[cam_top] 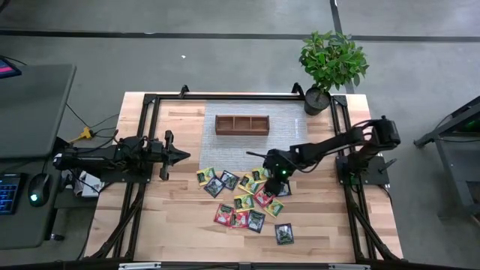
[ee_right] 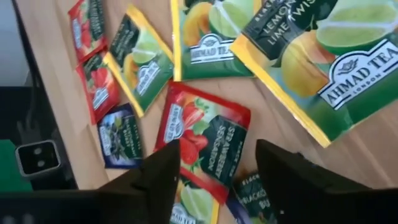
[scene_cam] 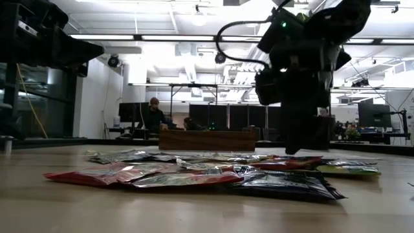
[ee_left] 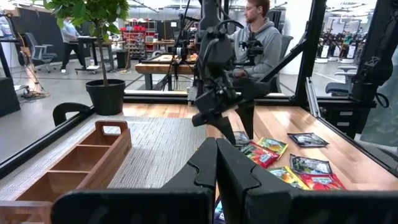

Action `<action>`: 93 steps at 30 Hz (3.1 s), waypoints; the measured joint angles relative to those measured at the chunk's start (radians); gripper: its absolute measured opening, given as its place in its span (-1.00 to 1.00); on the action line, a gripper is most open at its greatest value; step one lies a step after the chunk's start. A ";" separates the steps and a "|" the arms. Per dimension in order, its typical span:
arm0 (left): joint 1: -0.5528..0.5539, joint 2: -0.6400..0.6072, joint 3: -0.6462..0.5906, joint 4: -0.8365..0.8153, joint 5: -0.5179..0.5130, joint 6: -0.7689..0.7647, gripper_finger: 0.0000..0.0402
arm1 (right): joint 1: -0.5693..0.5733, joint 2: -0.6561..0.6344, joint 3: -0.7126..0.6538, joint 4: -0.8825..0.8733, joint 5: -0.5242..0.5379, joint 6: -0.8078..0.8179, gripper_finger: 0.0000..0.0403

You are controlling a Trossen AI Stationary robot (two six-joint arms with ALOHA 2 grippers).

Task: Pick & Place Tea
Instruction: Put the red tea bag into the middle section of the wooden organizer

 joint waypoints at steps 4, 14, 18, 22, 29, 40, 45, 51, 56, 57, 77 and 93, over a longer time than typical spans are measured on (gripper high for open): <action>0.000 0.000 0.000 0.000 0.000 0.000 -1.00 | 0.000 0.038 0.018 0.001 -0.002 0.023 0.19; 0.000 0.000 0.000 0.000 0.000 0.000 -1.00 | 0.006 0.088 0.039 0.035 -0.014 0.073 0.15; 0.000 0.000 0.000 0.000 0.000 0.000 -1.00 | 0.019 0.093 0.039 0.042 -0.010 0.090 0.10; 0.000 0.000 0.000 0.000 0.000 0.000 -1.00 | 0.023 0.094 0.039 0.039 -0.010 0.099 0.05; 0.000 0.000 0.000 0.000 0.000 0.000 -1.00 | 0.028 0.095 0.038 0.027 -0.008 0.104 -0.02; 0.000 0.000 0.000 0.000 0.000 0.000 -1.00 | 0.028 0.097 0.037 0.008 0.009 0.079 -0.47; 0.000 0.000 0.000 0.000 0.000 0.000 -1.00 | 0.027 0.098 0.036 0.004 0.020 0.067 -0.72; 0.000 0.000 0.000 0.000 0.000 0.000 -1.00 | 0.014 0.099 0.034 0.001 0.013 0.059 -0.97; 0.000 0.000 0.000 0.000 0.000 0.000 -1.00 | 0.013 0.096 0.034 0.003 0.012 0.062 -0.99; 0.000 0.000 0.000 0.000 0.000 0.000 -1.00 | 0.013 0.094 0.034 0.003 0.013 0.063 -0.99; 0.000 0.000 0.000 0.000 0.000 0.000 -1.00 | -0.006 -0.090 0.141 -0.175 0.049 -0.014 -1.00; 0.000 0.000 0.000 0.000 0.000 0.000 -1.00 | -0.156 0.011 0.795 -0.952 0.258 -0.558 -1.00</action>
